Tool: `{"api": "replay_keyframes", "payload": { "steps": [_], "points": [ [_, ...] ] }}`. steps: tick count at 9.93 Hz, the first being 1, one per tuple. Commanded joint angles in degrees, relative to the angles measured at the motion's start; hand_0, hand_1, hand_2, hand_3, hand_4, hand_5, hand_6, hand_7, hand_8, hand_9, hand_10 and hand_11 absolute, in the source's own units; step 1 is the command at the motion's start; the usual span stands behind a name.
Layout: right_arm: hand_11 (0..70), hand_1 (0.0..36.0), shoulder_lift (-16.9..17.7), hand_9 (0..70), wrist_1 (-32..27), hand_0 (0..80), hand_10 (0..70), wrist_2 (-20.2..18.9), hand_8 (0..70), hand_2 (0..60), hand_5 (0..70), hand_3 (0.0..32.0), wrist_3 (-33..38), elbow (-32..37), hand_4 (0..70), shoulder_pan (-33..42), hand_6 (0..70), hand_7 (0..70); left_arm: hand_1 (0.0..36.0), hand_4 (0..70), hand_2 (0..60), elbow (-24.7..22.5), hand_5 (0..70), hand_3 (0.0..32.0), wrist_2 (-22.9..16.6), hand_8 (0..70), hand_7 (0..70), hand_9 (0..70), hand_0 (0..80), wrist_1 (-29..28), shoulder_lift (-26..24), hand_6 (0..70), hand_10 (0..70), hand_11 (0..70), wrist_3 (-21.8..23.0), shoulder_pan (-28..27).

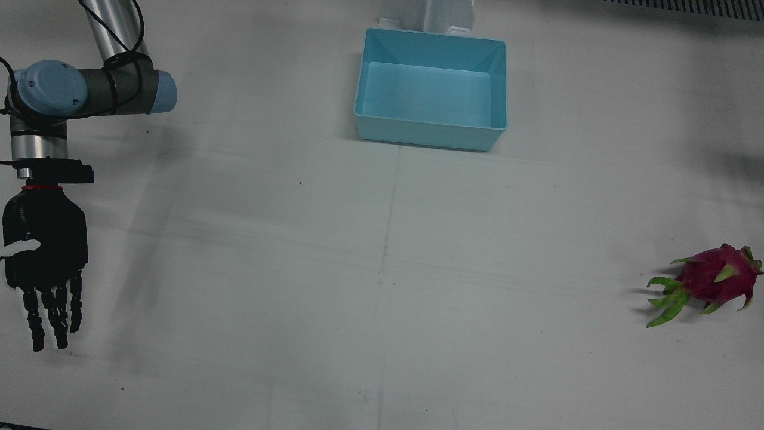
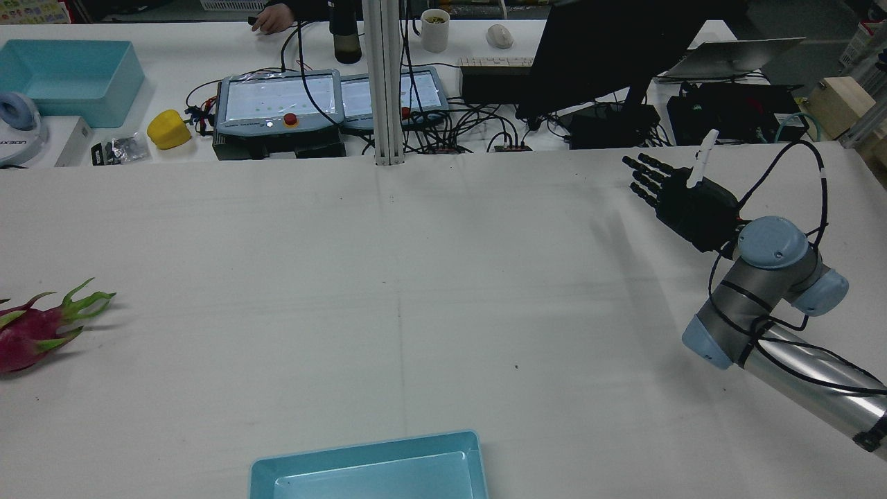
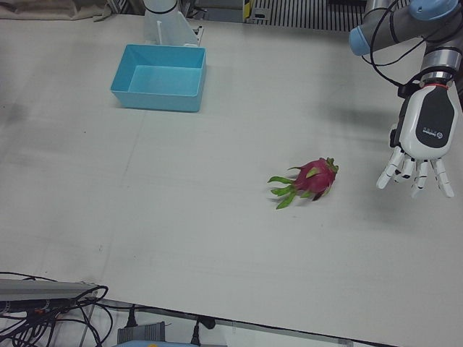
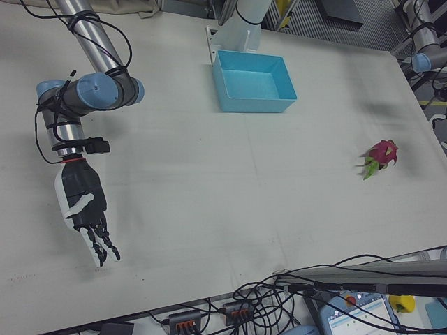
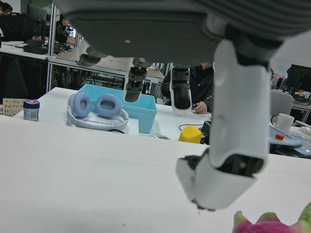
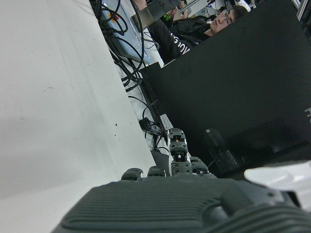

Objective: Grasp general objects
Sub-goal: 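Move the left hand toward the pink dragon fruit on the table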

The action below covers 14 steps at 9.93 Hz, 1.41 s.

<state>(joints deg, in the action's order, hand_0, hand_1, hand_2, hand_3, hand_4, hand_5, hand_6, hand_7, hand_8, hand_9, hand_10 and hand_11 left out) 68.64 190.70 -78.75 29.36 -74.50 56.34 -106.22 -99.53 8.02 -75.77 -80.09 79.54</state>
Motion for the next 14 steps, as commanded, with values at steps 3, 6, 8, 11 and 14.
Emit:
{"api": "replay_keyframes", "payload": {
  "steps": [3, 6, 8, 11, 14],
  "points": [
    [0.0, 0.0, 0.0, 0.0, 0.02, 0.0, 0.0, 0.0, 0.0, 0.0, 0.0, 0.0, 0.0, -0.03, 0.0, 0.0, 0.0, 0.0, 21.8, 0.0, 60.0, -0.39, 0.0, 32.0, -14.61, 0.0, 70.0, 16.0, 37.1, -4.31, -0.08, 0.0, 0.0, 0.0, 6.44, -0.09],
    [0.0, 0.0, 0.0, 0.0, 0.02, 0.0, 0.0, 0.0, 0.0, 0.0, 0.0, 0.0, 0.09, 0.14, 0.0, 0.0, 0.0, 0.0, 21.9, 0.0, 60.0, -0.31, 0.0, 32.0, -15.6, 0.0, 52.2, 9.0, 35.6, -14.15, 3.7, 0.0, 0.0, 0.0, 6.88, -0.09],
    [0.0, 0.0, 0.0, 0.0, 0.02, 0.0, 0.0, 0.0, 0.0, 0.0, 0.0, 0.0, 0.0, 0.23, 0.0, 0.0, 0.0, 0.0, 31.7, 0.0, 60.0, 0.22, 1.5, 32.0, -13.95, 0.0, 70.0, 18.5, 46.2, -17.57, 3.7, 0.0, 0.0, 0.0, 6.01, -0.09],
    [0.0, 0.0, 0.0, 0.0, -0.07, 0.0, 0.0, 0.0, 0.0, 0.0, 0.0, 0.0, 0.09, 0.32, 0.0, -0.09, 0.0, 0.0, 36.0, 0.0, 60.0, 1.28, 4.9, 32.0, -8.23, 0.0, 70.0, 18.6, 54.5, -19.09, 3.7, 2.8, 0.0, 0.0, 4.51, -1.14],
    [0.0, 0.0, 0.0, 0.0, -0.07, 0.0, 0.0, 0.0, 0.0, 0.0, 0.0, 0.0, 0.09, 0.32, 0.0, -0.09, 0.0, 0.0, 36.0, 0.0, 60.0, 1.8, 7.8, 32.0, -1.15, 0.0, 70.0, 18.6, 65.9, -20.49, 3.62, 3.7, 0.0, 0.0, 4.68, -8.66]
  ]
}}
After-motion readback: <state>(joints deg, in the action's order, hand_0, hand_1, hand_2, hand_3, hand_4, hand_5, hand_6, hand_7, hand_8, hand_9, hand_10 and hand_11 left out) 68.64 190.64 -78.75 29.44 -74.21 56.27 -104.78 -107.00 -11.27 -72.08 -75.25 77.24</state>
